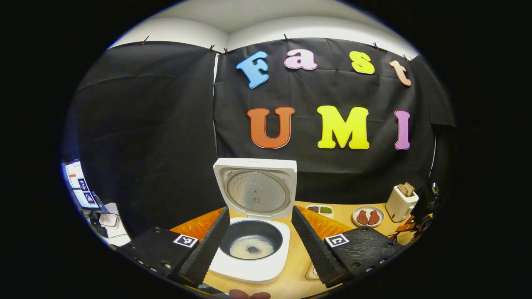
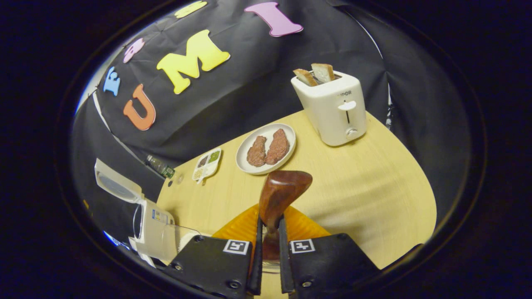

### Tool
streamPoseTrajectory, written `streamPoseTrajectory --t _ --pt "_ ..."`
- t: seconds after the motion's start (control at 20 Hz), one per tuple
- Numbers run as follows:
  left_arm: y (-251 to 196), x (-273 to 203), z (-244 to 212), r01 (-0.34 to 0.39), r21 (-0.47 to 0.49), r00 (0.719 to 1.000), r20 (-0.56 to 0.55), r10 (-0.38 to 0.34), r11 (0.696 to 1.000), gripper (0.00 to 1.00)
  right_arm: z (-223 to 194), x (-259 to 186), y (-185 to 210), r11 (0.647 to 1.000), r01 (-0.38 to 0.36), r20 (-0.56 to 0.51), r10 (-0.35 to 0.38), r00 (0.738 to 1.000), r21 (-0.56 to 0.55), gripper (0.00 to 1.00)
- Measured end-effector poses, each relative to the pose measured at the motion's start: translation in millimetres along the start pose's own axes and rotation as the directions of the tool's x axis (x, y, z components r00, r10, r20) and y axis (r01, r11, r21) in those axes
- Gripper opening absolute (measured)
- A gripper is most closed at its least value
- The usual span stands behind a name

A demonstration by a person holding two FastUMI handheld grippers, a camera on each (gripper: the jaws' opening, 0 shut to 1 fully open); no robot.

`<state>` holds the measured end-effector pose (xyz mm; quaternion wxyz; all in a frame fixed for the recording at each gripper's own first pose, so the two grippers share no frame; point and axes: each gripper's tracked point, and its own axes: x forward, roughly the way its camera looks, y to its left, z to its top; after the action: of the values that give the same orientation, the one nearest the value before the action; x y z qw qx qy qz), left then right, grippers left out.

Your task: Close the left gripper, press the button to open the rice cooker; take a wooden spoon from the chopstick holder with the right hand, scoop a spoonful of rice and pour it into the rice cooker, then put the wooden spoon back into the chopstick holder.

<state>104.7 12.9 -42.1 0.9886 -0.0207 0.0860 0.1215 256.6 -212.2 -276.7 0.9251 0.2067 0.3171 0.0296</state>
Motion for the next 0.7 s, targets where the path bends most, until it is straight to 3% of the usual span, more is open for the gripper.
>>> streamPoseTrajectory --t 0.15,0.4,0.7 --pt "-1 -1 1 0.025 0.002 1.0 0.007 -0.025 1.0 0.95 11 -19 6 0.999 0.026 0.054 -0.024 0.998 -0.04 0.22" --pt "7 -4 3 0.061 -0.01 0.997 0.038 -0.06 0.998 0.96 36 -60 26 0.988 0.109 0.16 -0.09 0.983 -0.111 0.13" --pt "36 -6 3 0.093 -0.01 0.993 0.072 -0.092 0.996 0.95 41 -109 108 0.964 0.123 0.275 -0.056 0.96 -0.234 0.12"
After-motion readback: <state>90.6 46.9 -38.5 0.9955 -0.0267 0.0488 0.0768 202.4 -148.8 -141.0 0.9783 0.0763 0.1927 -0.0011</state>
